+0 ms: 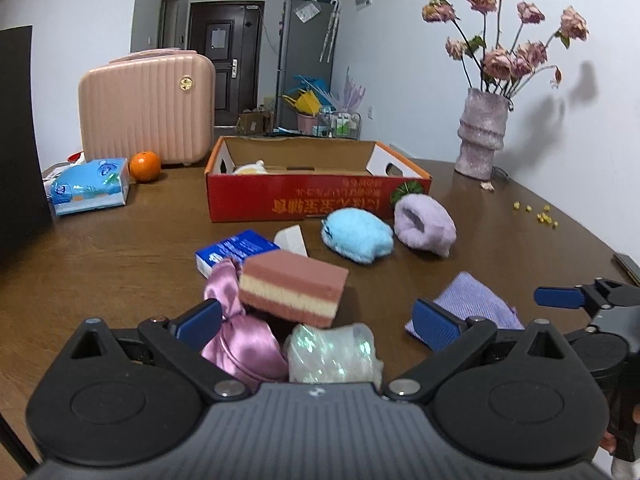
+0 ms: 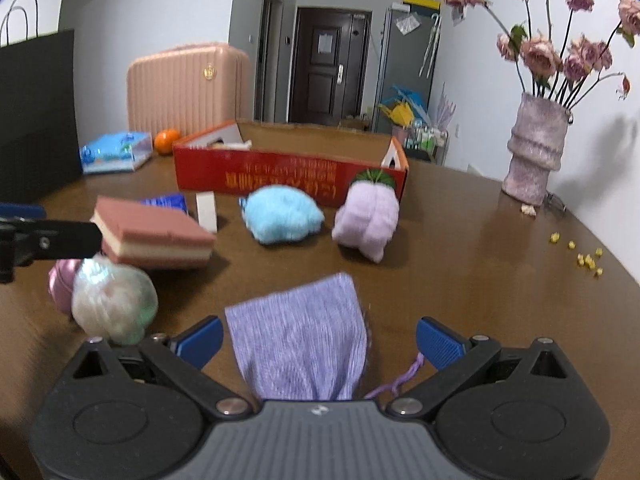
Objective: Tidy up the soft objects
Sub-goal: 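Grasp the lavender drawstring pouch with the right gripper while the left approaches the clear bag, then grasp the clear iridescent bag with the left gripper while the right holds the pouch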
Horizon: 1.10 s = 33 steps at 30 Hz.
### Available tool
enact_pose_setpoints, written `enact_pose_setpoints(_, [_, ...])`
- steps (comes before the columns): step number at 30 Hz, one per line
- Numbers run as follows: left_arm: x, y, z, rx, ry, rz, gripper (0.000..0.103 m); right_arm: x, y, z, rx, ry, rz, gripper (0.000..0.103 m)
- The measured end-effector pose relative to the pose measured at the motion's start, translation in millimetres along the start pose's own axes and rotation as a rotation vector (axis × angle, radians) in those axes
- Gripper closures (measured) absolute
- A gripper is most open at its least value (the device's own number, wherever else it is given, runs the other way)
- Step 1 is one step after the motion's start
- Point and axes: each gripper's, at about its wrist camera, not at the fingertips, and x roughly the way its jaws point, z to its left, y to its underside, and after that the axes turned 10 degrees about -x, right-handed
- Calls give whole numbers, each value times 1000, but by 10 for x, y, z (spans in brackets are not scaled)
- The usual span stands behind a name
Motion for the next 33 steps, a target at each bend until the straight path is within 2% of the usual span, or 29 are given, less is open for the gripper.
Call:
enact_pose_setpoints(1, [2,14,-13,3,3,3,0,27,24,2,-1,-1,10,2])
enact_pose_setpoints(5, [10,46,-55,12,7,10,0,169,95,5,15,-14,55,20])
enact_pose_setpoints(6, [14,51,-60,13,7,11,0,198,107,1,23,-23,63,21])
enact_pose_setpoints(10, [32,65,-84,19,3,19,0,229,147,7,30,-55,59,33])
enact_pose_setpoints(12, [34,76,-106,24,4,20,0,221,153,1,33,-72,51,47])
enact_pose_setpoints(14, [29,88,-133,32,10,18,0,199,162,-15,42,-98,40,65])
enact_pose_setpoints(18, [27,107,-178,45,18,5,0,151,168,-64,61,-110,20,72])
enact_pose_setpoints(25, [113,174,-257,74,41,36,23,50,173,-162,100,-106,-26,76])
enact_pose_setpoints(33, [255,212,-244,65,12,79,33,-47,151,-228,119,-101,-70,76])
